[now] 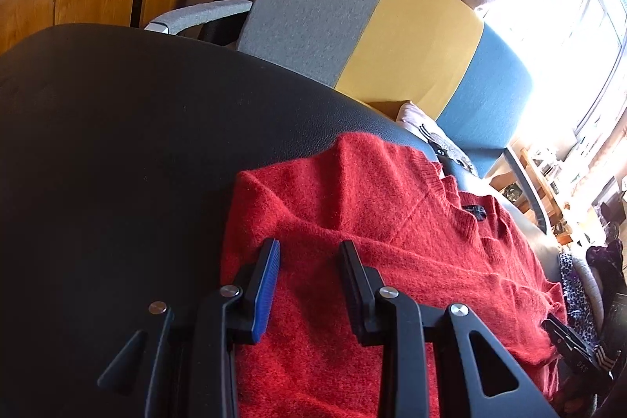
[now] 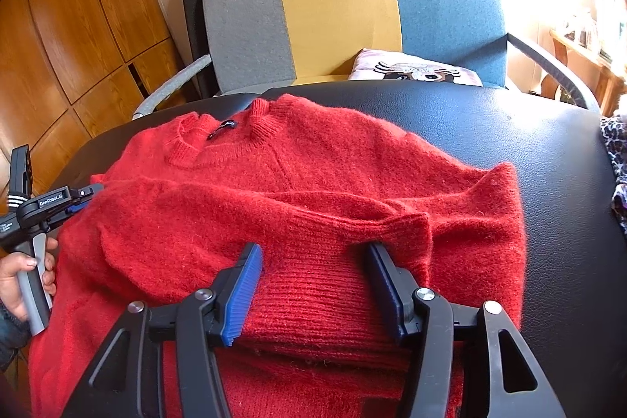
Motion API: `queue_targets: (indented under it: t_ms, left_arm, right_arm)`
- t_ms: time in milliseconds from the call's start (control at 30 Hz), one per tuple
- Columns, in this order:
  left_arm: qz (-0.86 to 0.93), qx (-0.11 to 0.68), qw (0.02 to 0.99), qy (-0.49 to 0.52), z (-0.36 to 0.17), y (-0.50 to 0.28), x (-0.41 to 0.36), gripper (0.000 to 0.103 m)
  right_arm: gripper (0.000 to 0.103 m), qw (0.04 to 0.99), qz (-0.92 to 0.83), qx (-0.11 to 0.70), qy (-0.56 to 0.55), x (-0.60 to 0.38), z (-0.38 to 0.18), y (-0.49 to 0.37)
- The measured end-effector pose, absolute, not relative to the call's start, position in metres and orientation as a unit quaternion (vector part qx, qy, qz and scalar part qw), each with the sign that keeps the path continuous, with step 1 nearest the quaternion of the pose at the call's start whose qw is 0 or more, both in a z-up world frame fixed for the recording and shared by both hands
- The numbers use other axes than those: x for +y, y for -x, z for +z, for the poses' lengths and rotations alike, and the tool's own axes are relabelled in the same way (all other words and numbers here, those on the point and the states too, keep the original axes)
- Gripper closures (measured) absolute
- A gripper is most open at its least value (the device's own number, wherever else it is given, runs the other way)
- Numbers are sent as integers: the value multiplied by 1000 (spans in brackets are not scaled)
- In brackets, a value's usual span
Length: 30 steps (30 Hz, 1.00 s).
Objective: Fold clothes
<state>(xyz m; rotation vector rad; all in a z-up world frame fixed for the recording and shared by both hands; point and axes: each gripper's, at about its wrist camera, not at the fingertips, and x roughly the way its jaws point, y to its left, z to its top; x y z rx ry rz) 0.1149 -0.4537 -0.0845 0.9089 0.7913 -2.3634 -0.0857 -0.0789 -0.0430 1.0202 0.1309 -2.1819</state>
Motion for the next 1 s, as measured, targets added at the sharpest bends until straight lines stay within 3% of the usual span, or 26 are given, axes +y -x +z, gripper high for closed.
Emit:
queue_targets:
  t_ms: [167,267,467,533,700,1000]
  left_arm:
    - [-856,275,252,-357,-74,-105,-447,72]
    - [-860,303,235,-338,-53,-107,-447,71]
    - [-880,349,61,-316,-15,-59,-426,65]
    - [-878,351,4,-326,-13,-29,-415,59]
    - [-857,315,-76,-400,-30,55,-381,57]
    - [-827,324,-105,-448,-63,135,-382,57]
  right_arm:
    - [41,364,-841,47,-398,-79,-42,86]
    - [30,389,-828,23,-403,-74,-41,89]
    - [14,417,-815,9,-402,-75,-42,89]
    - [10,418,-815,21,-400,-80,-42,86]
    - [4,424,-813,29,-399,-82,-43,85]
    - [0,448,-800,-12,-400,-77,-44,91]
